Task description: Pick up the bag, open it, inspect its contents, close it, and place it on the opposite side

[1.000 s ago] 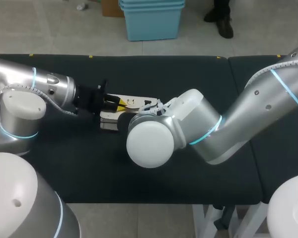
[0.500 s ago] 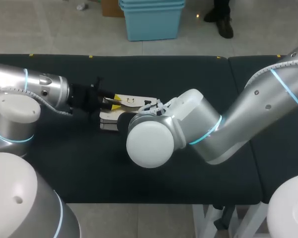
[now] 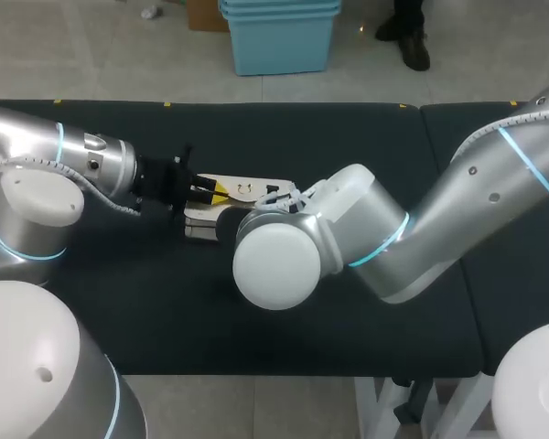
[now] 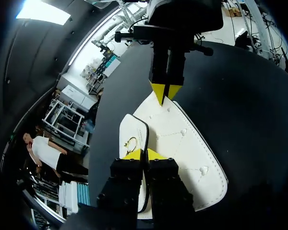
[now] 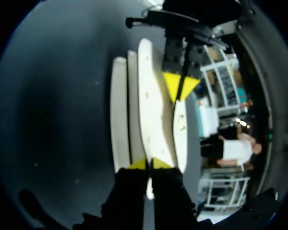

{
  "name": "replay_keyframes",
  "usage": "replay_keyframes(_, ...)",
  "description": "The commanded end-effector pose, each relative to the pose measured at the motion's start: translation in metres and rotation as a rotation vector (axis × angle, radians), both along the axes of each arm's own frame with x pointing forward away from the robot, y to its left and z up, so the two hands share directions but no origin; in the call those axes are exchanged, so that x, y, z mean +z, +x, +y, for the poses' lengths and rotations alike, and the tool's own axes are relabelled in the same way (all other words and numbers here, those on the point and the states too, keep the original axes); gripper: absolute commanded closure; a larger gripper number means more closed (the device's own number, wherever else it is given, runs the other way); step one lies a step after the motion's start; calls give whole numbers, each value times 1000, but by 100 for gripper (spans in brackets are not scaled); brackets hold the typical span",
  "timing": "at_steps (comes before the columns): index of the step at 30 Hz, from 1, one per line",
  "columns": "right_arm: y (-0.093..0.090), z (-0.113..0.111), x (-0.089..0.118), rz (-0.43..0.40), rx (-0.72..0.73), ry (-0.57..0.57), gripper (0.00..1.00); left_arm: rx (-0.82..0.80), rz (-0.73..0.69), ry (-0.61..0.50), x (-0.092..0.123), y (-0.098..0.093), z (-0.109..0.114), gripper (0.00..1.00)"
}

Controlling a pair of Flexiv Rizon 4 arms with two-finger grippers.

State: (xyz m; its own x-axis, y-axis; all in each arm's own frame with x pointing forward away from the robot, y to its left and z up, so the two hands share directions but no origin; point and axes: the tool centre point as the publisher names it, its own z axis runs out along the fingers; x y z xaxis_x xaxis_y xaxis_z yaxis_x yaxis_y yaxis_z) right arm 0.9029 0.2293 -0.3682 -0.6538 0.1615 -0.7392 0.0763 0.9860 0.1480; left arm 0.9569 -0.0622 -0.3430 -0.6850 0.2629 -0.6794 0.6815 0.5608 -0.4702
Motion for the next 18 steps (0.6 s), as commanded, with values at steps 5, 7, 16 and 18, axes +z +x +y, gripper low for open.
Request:
replay_keyframes(5, 0, 2, -2, -3, -2, 0, 100, 31, 26, 12, -9, 7, 2, 100)
replay_keyframes(7, 0, 2, -2, -3, -2, 0, 100, 41, 21, -2, -11, 7, 7, 100)
replay_keyframes(16, 0, 2, -2, -3, -2, 0, 100, 56, 26, -43, -13, 0, 16, 100)
replay_keyframes(18, 0, 2, -2, -3, -2, 0, 100, 49, 30, -55, -10, -1, 11, 100)
